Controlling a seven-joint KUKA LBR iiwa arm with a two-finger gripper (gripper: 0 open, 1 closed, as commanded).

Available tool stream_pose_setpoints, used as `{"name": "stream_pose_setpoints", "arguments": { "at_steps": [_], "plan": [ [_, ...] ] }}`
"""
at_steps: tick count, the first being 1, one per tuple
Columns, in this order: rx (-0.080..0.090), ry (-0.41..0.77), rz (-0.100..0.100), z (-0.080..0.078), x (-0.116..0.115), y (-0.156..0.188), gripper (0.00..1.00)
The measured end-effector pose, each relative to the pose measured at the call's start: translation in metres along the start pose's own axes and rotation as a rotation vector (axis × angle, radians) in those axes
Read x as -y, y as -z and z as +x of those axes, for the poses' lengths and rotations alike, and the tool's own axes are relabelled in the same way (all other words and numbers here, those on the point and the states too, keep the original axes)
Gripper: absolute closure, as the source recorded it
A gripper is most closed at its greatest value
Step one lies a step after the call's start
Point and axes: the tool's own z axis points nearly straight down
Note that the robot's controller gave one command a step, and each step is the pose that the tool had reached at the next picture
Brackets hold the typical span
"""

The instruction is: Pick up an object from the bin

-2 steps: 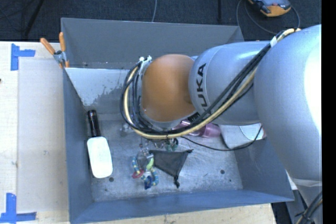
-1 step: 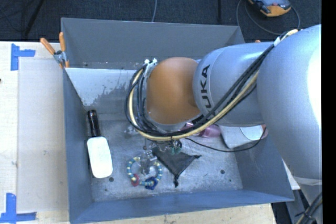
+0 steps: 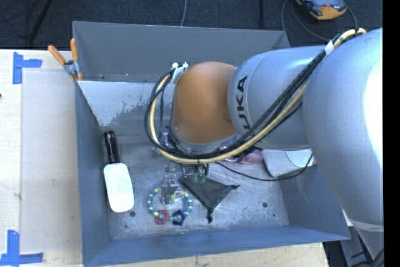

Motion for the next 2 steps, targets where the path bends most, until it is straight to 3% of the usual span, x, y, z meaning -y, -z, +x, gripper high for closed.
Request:
{"name": "stream_pose_setpoints", "arguments": {
  "at_steps": [1,2],
  "plan": [
    [-0.002,0.25,0.0,0.016,0.054,0.013,0.0],
    [0.001,0.315,0.005,0.061,0.063,-0.027,0.0]
  ]
}}
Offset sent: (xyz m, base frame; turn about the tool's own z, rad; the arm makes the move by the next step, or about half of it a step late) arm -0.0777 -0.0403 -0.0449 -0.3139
